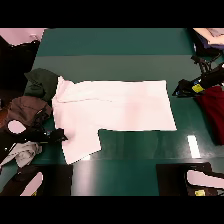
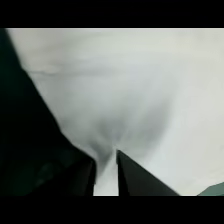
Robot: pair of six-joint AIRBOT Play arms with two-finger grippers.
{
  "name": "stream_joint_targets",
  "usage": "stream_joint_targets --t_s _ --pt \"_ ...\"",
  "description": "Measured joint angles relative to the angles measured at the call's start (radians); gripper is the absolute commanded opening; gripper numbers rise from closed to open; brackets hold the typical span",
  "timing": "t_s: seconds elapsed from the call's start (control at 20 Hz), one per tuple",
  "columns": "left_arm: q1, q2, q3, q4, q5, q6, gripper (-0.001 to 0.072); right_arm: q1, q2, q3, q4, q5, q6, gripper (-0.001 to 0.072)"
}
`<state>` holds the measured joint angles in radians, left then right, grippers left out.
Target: Fold the shirts.
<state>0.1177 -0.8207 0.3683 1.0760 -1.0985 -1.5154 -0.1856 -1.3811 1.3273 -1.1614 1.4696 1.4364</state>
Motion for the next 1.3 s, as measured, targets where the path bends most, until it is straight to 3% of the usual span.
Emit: stream_joint_targets --t_s 0.05,0.1,0.5,1.05,1.1,1.2,1.25,1.3 --pt "-0.001 0.000 0.000 -0.006 0.003 0.002 0.0172 0.000 0.000 0.000 0.000 0.000 0.000 0.0338" --pt "-0.001 -0.001 0.000 -0.010 0.004 0.004 0.0036 0.000 0.000 0.000 0.000 0.000 0.000 0.0338" --pt "-0.002 0.001 0.080 -0.038 -0.072 0.060 0.0030 -0.057 0.032 -0.123 -0.034 0.047 -0.026 0.0338" --pt "-0.002 0.001 0.132 -0.045 -0.117 0.082 0.0030 -0.184 0.071 -0.528 -0.028 -0.085 -0.086 0.0338" --pt "-0.002 0.001 0.133 -0.045 -0.119 0.082 0.0030 -0.173 0.072 -0.538 -0.022 -0.093 -0.088 0.0301" --pt "-0.002 0.001 0.133 -0.045 -0.122 0.083 0.0030 -0.147 0.074 -0.554 -0.029 -0.133 -0.092 0.0074" --pt "-0.002 0.001 0.133 -0.045 -0.126 0.083 0.0030 -0.135 0.072 -0.558 -0.026 -0.151 -0.093 0.0021" --pt "-0.002 0.001 0.133 -0.045 -0.127 0.083 0.0030 -0.125 0.073 -0.562 -0.027 -0.160 -0.093 0.0021"
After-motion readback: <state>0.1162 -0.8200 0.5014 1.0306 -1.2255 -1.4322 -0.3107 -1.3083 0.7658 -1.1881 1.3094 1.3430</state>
